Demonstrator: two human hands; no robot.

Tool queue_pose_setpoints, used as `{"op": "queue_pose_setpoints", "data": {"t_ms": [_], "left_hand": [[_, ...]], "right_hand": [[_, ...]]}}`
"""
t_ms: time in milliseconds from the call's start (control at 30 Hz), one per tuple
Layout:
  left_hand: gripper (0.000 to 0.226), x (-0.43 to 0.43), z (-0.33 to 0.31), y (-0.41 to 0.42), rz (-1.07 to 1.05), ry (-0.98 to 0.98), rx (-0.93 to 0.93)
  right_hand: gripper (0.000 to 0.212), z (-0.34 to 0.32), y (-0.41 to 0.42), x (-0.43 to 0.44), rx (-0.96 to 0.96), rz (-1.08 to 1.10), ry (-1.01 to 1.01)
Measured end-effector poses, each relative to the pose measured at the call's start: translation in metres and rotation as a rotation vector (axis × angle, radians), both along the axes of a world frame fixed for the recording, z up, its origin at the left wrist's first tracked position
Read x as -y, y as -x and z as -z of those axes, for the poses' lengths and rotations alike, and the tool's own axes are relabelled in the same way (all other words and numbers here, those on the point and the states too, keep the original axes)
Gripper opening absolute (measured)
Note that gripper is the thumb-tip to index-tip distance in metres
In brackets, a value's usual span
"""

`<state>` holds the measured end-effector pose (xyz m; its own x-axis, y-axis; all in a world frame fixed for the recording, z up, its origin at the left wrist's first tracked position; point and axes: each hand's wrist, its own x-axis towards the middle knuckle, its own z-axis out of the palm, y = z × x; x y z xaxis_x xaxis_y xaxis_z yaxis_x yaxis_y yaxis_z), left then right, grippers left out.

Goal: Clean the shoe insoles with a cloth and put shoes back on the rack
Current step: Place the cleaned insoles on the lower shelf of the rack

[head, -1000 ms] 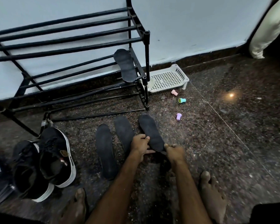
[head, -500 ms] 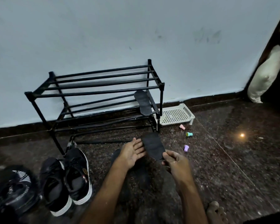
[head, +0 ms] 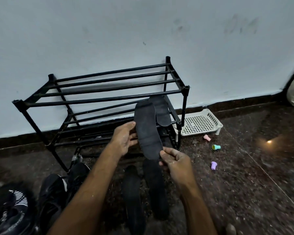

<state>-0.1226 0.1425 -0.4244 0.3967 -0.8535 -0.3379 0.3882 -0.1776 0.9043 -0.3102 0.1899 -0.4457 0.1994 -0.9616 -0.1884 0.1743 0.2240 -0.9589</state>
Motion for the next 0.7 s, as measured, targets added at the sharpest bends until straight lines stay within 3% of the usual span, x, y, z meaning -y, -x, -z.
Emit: {"op": "queue_pose_setpoints", "data": {"t_ms": [200, 400, 700], "left_hand": [[0.014, 0.077, 0.008, -0.041, -0.035, -0.087, 0.178], [0.019, 0.135, 0.026, -0.065, -0.094, -0.131, 0.252], [0.017, 0.163, 0.044, -0.077, -0.075, -0.159, 0.391]], "right_hand": [[0.019, 0.019, -0.05, 0.075, -0.057, 0.004, 0.024], [0.008, 0.037, -0.081, 0.129, -0.033, 0.035, -0.018], [0.012, 0.062, -0.096, 0.145, -0.101, 0.147, -0.075]]}}
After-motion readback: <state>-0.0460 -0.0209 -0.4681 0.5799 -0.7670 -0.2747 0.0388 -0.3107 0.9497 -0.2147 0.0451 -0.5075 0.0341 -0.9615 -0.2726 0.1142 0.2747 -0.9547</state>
